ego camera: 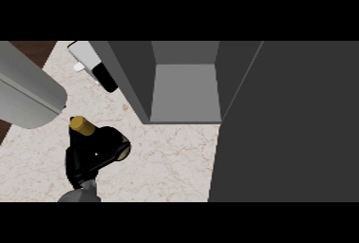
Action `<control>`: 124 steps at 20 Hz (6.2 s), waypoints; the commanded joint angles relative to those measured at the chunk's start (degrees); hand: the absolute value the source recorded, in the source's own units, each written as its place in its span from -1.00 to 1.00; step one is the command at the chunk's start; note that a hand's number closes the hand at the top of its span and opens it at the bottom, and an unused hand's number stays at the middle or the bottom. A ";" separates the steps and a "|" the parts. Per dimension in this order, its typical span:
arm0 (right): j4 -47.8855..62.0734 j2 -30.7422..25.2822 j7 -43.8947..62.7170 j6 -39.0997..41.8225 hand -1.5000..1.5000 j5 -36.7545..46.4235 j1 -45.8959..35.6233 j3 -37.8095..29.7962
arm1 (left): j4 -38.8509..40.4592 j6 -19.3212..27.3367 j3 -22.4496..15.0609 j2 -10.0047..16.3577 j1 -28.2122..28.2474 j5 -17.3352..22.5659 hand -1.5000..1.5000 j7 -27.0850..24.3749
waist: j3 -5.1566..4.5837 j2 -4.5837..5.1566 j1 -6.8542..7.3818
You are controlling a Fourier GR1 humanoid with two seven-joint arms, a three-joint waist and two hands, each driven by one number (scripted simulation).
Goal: Pick up the wine, place it into the cabinet and close the cabinet
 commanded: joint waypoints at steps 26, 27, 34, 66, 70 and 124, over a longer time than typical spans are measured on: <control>-4.33 0.91 0.57 1.54 -1.00 -3.35 1.91 -1.51 | 9.38 -30.18 -5.39 15.49 0.63 -3.31 1.00 -15.92 | 0.01 -0.02 0.28; -7.45 2.38 -0.10 0.98 -1.00 -0.56 6.08 1.54 | 12.58 -29.21 -5.42 15.10 -1.25 -5.27 1.00 -19.23 | -0.01 -0.03 -0.12; -4.93 0.92 -0.76 2.55 -1.00 -5.42 4.27 -3.17 | -3.96 -23.60 -4.06 15.00 1.20 -4.56 1.00 -14.35 | 0.06 -0.11 0.38; -1.61 3.72 -4.92 3.32 -1.00 -1.92 6.39 -0.54 | -30.88 0.95 -26.25 -0.37 -17.13 -11.25 1.00 26.45 | 0.05 0.04 -0.21; -5.08 1.96 -4.64 5.81 -1.00 -7.43 9.26 -4.50 | -30.91 5.01 -27.75 -0.42 -18.53 -13.13 1.00 26.66 | 0.07 -0.01 -0.30; -4.87 2.20 0.37 4.17 -1.00 -5.03 3.52 -3.53 | 13.57 10.72 -20.57 -0.44 -34.84 -1.46 1.00 -2.14 | 0.02 0.10 -0.31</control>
